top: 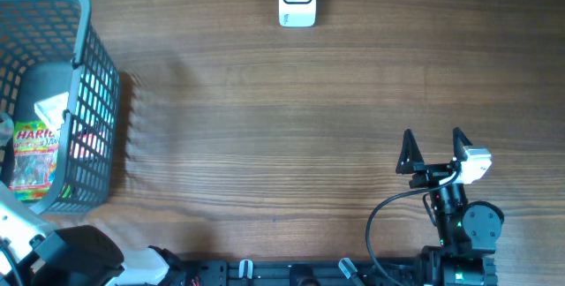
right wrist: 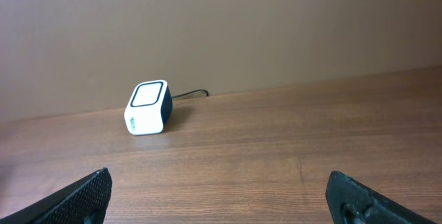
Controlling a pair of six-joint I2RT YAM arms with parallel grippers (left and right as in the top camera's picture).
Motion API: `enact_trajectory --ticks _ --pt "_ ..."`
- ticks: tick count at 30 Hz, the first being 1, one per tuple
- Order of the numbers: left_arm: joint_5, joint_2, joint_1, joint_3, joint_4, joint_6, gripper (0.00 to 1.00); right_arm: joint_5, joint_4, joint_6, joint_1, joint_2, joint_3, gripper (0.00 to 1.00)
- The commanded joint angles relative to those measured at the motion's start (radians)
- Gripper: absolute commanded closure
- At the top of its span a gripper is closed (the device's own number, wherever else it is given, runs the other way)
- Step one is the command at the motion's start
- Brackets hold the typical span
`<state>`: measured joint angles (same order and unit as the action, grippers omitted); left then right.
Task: Scan the item barcode
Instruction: 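Grasp the green-capped jar with the left gripper and lift it, then carry the jar to the scanner and set it on the table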
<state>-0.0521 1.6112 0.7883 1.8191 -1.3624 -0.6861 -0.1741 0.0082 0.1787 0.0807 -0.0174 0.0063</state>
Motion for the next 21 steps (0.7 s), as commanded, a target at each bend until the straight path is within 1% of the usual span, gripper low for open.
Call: enact_trajectory --ticks 1,3,5,8,11,12,15,19,21 --pt "0.019 -0.001 0.003 0.016 0.009 0.002 0.43 0.017 0.004 0.007 -0.005 0.003 -0.001 0.00" --pt "0.045 -0.005 0.003 0.021 0.012 0.002 0.43 0.017 0.004 0.007 -0.005 0.003 -0.001 0.00" --pt "0.126 -0.009 0.003 0.047 0.012 0.002 0.42 0.017 0.004 0.007 -0.005 0.003 -0.001 0.00" --pt "0.305 -0.014 -0.006 0.104 0.016 0.002 0.42 0.017 0.004 0.007 -0.005 0.003 -0.001 0.00" --pt "0.500 -0.038 -0.043 0.126 0.058 0.002 0.43 0.017 0.004 0.007 -0.005 0.003 -0.001 0.00" --pt "0.584 -0.055 -0.073 0.126 0.085 0.002 0.43 0.017 0.004 0.007 -0.005 0.003 -0.001 0.00" --pt "0.669 -0.084 -0.166 0.126 0.131 0.002 0.42 0.017 0.004 0.007 -0.005 0.003 -0.001 0.00" --pt "0.674 -0.090 -0.427 0.126 0.168 0.012 0.41 0.017 0.004 0.007 -0.005 0.003 -0.001 0.00" --pt "0.632 -0.079 -0.554 0.126 0.174 0.029 0.41 0.017 0.004 0.007 -0.005 0.003 -0.001 0.00"
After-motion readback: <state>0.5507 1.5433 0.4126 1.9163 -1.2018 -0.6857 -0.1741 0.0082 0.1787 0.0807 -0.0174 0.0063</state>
